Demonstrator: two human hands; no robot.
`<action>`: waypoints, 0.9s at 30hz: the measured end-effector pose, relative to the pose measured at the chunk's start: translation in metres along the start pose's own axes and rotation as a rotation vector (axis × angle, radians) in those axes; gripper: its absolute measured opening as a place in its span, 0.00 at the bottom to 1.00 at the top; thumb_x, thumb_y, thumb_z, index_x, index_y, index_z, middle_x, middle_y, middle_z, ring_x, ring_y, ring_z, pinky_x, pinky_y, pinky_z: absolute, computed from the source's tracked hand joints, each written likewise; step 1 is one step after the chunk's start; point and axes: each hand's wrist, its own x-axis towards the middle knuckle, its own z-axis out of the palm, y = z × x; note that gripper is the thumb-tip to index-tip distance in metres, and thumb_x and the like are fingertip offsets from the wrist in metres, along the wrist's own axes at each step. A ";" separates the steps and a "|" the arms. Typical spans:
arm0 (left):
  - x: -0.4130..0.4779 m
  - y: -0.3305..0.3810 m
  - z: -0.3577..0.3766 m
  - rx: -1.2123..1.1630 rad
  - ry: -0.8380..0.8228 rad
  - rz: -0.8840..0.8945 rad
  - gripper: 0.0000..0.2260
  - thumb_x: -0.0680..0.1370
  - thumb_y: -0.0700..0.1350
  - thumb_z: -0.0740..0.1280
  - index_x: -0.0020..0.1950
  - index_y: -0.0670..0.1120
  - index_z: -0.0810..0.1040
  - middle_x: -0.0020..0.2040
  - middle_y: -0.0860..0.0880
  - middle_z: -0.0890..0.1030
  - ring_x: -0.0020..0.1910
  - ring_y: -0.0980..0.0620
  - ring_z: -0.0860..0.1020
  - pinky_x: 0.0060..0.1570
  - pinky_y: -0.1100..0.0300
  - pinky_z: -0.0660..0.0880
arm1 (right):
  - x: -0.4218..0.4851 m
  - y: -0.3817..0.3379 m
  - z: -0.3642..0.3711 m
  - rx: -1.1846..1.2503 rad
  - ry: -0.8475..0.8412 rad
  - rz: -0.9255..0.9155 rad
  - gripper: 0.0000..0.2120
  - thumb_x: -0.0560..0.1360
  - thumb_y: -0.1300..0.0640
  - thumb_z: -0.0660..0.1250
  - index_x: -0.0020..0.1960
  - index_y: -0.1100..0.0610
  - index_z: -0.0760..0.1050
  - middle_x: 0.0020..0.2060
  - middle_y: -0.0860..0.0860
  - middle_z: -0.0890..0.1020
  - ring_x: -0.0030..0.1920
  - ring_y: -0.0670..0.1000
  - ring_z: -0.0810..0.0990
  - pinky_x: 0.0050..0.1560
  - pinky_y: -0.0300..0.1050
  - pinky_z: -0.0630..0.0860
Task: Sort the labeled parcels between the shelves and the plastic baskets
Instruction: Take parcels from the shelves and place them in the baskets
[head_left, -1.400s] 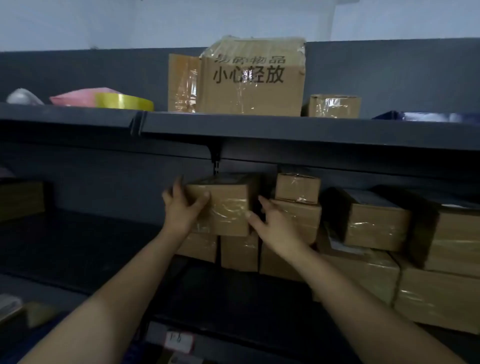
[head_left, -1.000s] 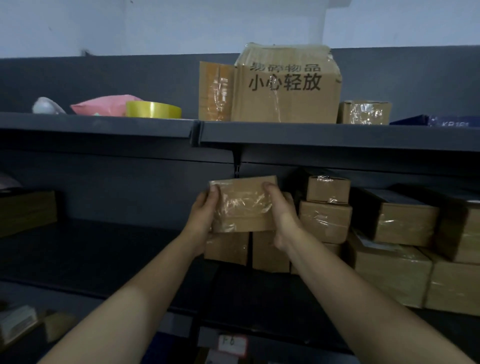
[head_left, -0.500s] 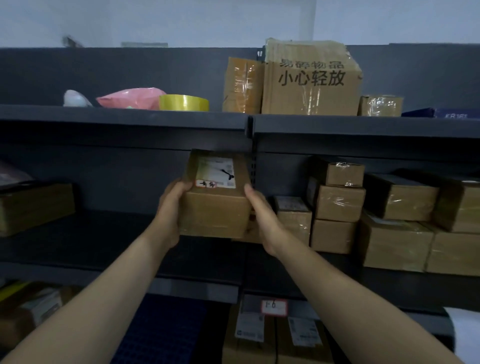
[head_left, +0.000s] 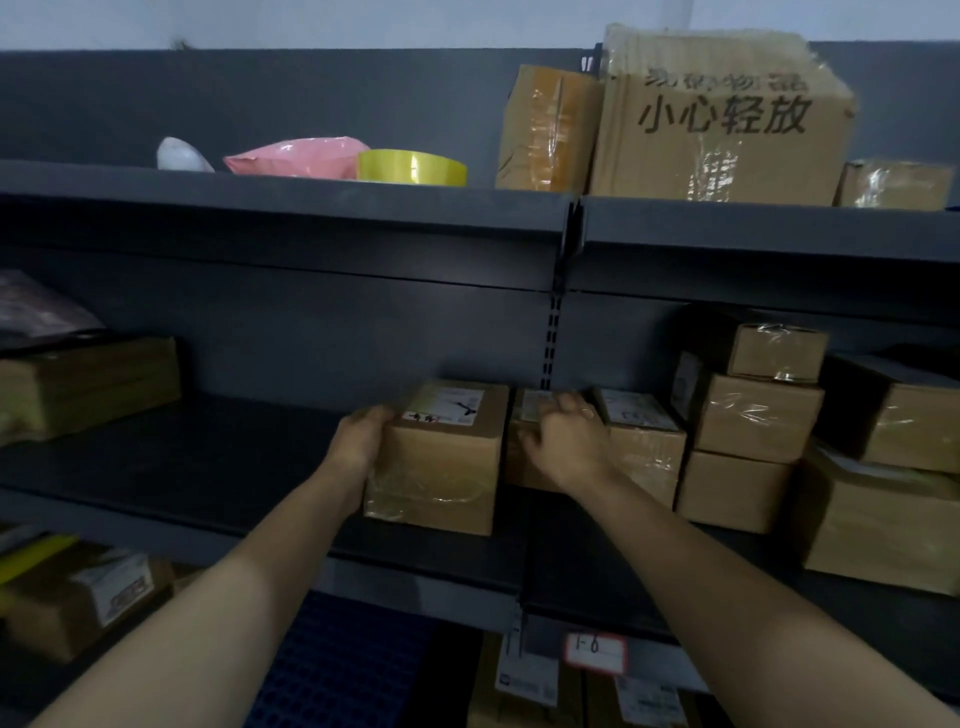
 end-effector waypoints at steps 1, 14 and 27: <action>0.004 -0.001 0.003 0.013 -0.002 0.006 0.10 0.80 0.48 0.59 0.54 0.44 0.76 0.45 0.44 0.78 0.41 0.48 0.76 0.35 0.58 0.70 | 0.006 0.001 0.002 -0.010 -0.013 0.000 0.27 0.80 0.47 0.58 0.75 0.60 0.62 0.72 0.58 0.66 0.74 0.57 0.61 0.73 0.48 0.58; 0.003 -0.011 0.007 -0.087 0.007 -0.064 0.12 0.78 0.56 0.62 0.51 0.48 0.74 0.45 0.44 0.78 0.43 0.44 0.77 0.40 0.54 0.75 | -0.021 0.009 -0.001 -0.044 -0.024 -0.136 0.23 0.81 0.43 0.55 0.69 0.55 0.71 0.67 0.53 0.74 0.67 0.56 0.69 0.69 0.49 0.62; -0.032 -0.019 -0.011 -0.141 -0.070 -0.078 0.11 0.76 0.58 0.62 0.50 0.53 0.77 0.49 0.44 0.80 0.46 0.43 0.79 0.44 0.51 0.77 | -0.080 0.017 -0.018 1.328 -0.050 0.698 0.27 0.74 0.47 0.70 0.68 0.58 0.70 0.61 0.55 0.77 0.56 0.54 0.76 0.58 0.50 0.76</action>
